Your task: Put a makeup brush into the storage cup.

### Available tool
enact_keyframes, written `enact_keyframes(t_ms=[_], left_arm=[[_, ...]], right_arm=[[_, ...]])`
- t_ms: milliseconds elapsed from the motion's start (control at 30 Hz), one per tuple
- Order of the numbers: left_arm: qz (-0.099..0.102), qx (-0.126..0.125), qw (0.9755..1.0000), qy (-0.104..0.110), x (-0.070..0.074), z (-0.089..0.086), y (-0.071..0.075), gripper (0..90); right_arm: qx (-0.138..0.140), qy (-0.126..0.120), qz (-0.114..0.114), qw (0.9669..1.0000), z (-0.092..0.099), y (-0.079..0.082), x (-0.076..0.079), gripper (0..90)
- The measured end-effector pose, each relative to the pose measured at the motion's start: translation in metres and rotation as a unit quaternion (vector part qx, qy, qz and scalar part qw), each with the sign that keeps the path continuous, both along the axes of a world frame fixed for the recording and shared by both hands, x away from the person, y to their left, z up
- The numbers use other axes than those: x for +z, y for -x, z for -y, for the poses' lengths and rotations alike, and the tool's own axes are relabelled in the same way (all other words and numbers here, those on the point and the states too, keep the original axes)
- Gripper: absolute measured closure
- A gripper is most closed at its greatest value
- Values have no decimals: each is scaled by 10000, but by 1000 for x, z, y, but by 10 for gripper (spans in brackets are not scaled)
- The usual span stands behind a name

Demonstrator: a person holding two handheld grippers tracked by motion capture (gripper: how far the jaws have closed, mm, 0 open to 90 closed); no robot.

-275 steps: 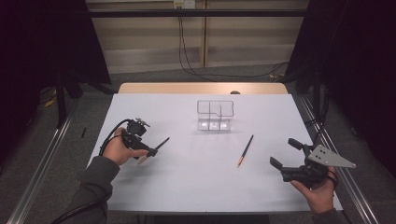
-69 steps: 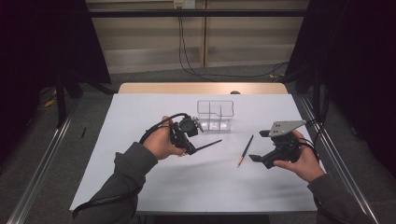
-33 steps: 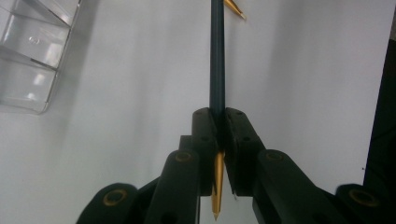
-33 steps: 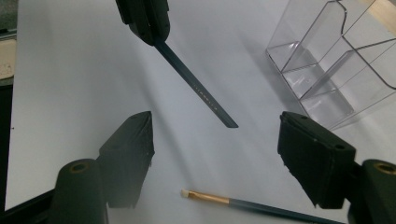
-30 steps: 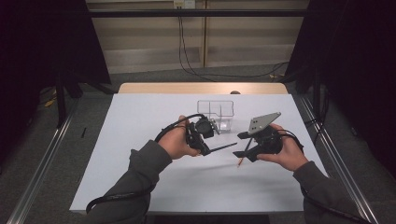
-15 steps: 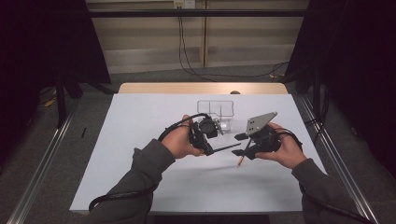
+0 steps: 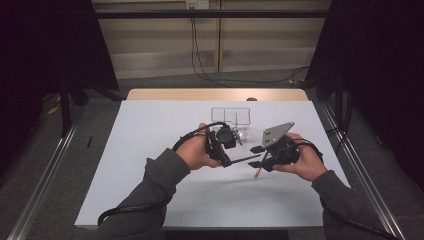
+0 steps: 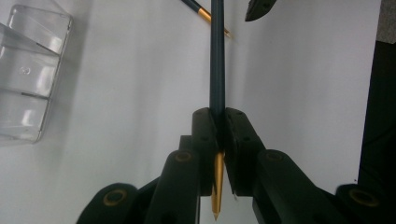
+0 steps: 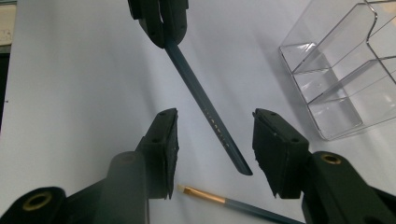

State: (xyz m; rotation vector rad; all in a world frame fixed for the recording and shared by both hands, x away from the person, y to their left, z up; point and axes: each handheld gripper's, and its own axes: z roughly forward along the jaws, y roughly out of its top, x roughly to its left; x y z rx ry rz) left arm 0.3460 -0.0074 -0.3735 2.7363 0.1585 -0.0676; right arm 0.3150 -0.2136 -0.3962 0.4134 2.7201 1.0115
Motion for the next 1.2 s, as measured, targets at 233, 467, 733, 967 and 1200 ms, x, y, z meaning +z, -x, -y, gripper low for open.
enact_keyframes(t_ms=[233,467,733,967,1200], left_arm=[[-34,-17,10000,6,1,1,0,833],[-57,-41,10000,4,1,2,-1,833],[-141,-44,9999,63,0,2,0,833],[-204,-45,9994,268,4,0,-3,833],[-254,72,9984,492,10,0,-6,832]], right_arm=[[27,149,31,9999,-2,-1,0,563],[127,349,40,9993,-6,0,-1,647],[101,495,21,9987,-5,0,-3,751],[125,568,-45,9983,-3,1,-8,781],[67,730,-113,9972,-5,3,-16,813]])
